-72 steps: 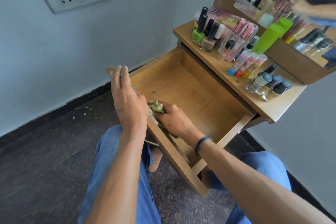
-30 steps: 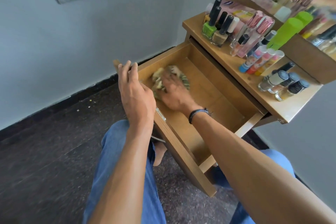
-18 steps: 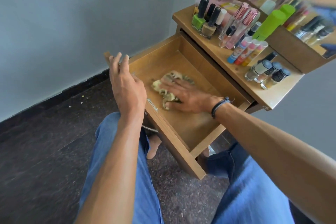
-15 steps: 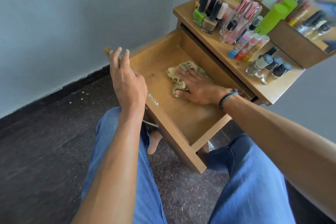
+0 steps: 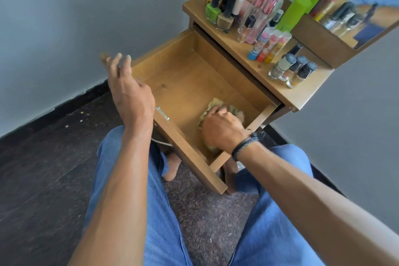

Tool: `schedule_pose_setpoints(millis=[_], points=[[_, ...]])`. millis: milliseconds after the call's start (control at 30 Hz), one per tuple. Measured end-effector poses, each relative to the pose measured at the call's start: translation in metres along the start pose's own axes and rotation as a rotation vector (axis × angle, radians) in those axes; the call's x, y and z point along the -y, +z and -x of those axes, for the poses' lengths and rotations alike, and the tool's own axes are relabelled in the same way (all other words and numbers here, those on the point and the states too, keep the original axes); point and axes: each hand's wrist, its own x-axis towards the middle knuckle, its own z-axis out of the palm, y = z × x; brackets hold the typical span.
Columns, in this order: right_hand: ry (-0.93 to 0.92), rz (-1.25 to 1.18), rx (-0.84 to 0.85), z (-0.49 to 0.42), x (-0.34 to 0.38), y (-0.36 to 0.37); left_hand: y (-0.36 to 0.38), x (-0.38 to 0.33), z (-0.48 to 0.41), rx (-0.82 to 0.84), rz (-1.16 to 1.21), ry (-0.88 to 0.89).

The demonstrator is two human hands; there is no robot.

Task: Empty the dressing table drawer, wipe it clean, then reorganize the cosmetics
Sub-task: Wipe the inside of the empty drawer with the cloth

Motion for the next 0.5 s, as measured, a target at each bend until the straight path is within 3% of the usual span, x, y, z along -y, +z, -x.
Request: schedule_pose_setpoints(millis=[233,500], points=[[0.143,-0.036,-0.079,-0.028,-0.039,0.003,-0.003,-0.001,0.001,0.015,0.015,0.004],[0.116,0.006,-0.164,-0.033,-0.049,0.006,-0.003,0.0,0.001,0.004,0.015,0.009]])
